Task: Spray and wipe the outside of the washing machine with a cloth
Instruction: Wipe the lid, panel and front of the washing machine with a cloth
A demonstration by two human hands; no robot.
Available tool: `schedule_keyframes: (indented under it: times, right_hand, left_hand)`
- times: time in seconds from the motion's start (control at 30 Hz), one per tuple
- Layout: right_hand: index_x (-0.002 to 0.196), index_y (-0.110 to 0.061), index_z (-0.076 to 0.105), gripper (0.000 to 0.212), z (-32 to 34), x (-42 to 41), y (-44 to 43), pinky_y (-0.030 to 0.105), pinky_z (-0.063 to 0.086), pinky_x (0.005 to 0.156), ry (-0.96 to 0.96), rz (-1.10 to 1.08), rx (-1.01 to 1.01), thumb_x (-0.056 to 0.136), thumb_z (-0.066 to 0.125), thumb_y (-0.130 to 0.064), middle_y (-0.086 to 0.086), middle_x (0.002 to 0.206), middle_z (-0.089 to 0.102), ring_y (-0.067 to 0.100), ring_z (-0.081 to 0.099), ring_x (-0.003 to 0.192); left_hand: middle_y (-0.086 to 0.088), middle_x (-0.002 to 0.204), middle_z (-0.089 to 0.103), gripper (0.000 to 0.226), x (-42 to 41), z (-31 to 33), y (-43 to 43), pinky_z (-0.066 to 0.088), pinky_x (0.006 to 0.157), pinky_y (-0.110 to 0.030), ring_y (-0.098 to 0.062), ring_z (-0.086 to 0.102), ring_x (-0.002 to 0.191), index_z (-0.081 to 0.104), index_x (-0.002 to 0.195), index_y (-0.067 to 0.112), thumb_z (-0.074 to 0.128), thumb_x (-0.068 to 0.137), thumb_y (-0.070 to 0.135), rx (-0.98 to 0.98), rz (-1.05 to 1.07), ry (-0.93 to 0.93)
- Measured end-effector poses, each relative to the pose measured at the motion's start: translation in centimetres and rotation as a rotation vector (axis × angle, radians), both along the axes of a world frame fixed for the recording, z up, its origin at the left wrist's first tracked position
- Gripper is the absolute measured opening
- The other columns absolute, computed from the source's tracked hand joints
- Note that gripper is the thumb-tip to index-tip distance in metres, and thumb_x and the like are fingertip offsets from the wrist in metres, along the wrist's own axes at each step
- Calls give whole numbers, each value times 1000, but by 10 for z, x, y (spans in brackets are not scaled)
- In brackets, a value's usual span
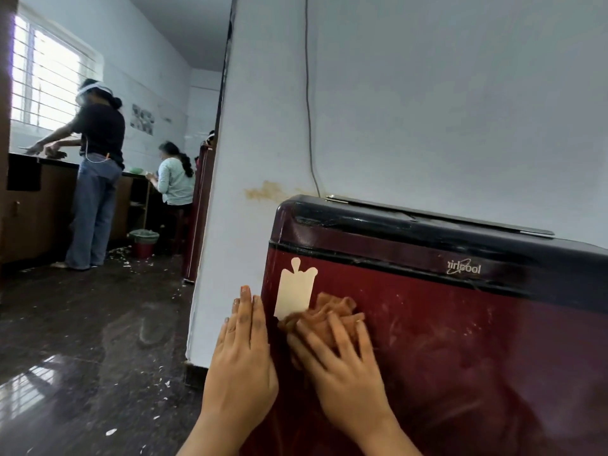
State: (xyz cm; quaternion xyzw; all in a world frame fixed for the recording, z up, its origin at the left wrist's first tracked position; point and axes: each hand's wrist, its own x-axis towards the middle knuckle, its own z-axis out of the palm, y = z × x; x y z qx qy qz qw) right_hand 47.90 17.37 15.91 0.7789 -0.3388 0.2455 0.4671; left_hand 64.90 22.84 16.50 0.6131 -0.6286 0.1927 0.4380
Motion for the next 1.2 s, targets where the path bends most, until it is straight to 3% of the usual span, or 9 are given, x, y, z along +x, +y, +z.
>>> schedule_keyframes:
  times: [0.07, 0.23, 0.37, 0.5, 0.67, 0.83, 1.0, 1.1, 1.2]
  right_hand:
    - [146, -34, 28, 68, 20, 8, 0, 61, 8, 113, -145, -23, 27, 83, 52, -31, -11, 154, 30, 34, 17, 143]
    - [132, -35, 49, 50, 20, 3, -1, 56, 17, 113, 126, 87, 23, 83, 53, -36, -14, 145, 44, 28, 19, 143]
    - [145, -39, 31, 61, 12, -45, 4, 58, 13, 113, -157, -107, 0, 87, 52, -41, -14, 155, 23, 32, 19, 142]
    - [148, -34, 20, 61, 44, -59, -6, 62, 6, 112, -484, -193, -35, 92, 39, -48, -4, 154, 26, 41, 13, 142]
    - [144, -26, 33, 58, -27, -91, 4, 69, 13, 106, -637, -272, 21, 91, 38, -49, 3, 152, 27, 52, 19, 135]
    - [146, -31, 29, 59, -12, -101, 0, 67, 13, 108, -406, -235, -8, 90, 42, -46, -1, 153, 29, 47, 21, 137]
    - [144, -18, 31, 59, 4, -147, 8, 72, 22, 103, -921, -362, 44, 94, 27, -50, 12, 152, 29, 57, 21, 133]
    - [142, -19, 34, 58, -33, -162, 21, 74, 26, 99, -738, -374, 109, 92, 32, -48, 12, 152, 31, 61, 25, 129]
    - [145, -28, 30, 59, -20, -182, 14, 73, 16, 103, -504, -373, 58, 89, 39, -44, 3, 152, 32, 52, 25, 134]
  left_hand:
    - [-14, 154, 7, 64, -10, 4, 1, 19, 111, -41, -27, 10, 141, 12, 144, 5, 29, 85, 21, -22, -42, 2]
    - [-13, 153, 10, 59, -35, 15, 2, 14, 111, -42, -27, 11, 140, 17, 144, 9, 25, 89, 28, -41, -128, 2]
    - [-9, 155, 6, 60, -44, 7, -2, 17, 113, -45, -28, 7, 142, 11, 146, 12, 27, 91, 30, 18, -155, -151]
    - [-12, 153, 15, 61, -59, -5, -8, 24, 109, -48, -30, 16, 140, 18, 145, 10, 32, 90, 32, 59, -121, -208]
    - [-17, 151, 23, 61, -67, -9, -13, 29, 106, -51, -35, 22, 138, 29, 142, 8, 34, 87, 33, 39, -77, -243]
    - [-19, 151, 21, 62, -91, -7, -19, 18, 111, -47, -35, 19, 139, 27, 142, 4, 33, 87, 32, 10, -85, -226]
    - [-17, 151, 22, 62, -130, -5, -23, 15, 110, -47, -33, 19, 139, 28, 141, 4, 34, 86, 32, -12, -144, -278]
    - [-16, 151, 24, 63, -146, -3, -25, 15, 111, -48, -35, 19, 139, 30, 140, 2, 33, 85, 32, -19, -144, -321]
    - [-19, 151, 24, 64, -155, -3, -27, 19, 110, -53, -37, 18, 139, 29, 141, 2, 31, 84, 33, -9, -137, -302]
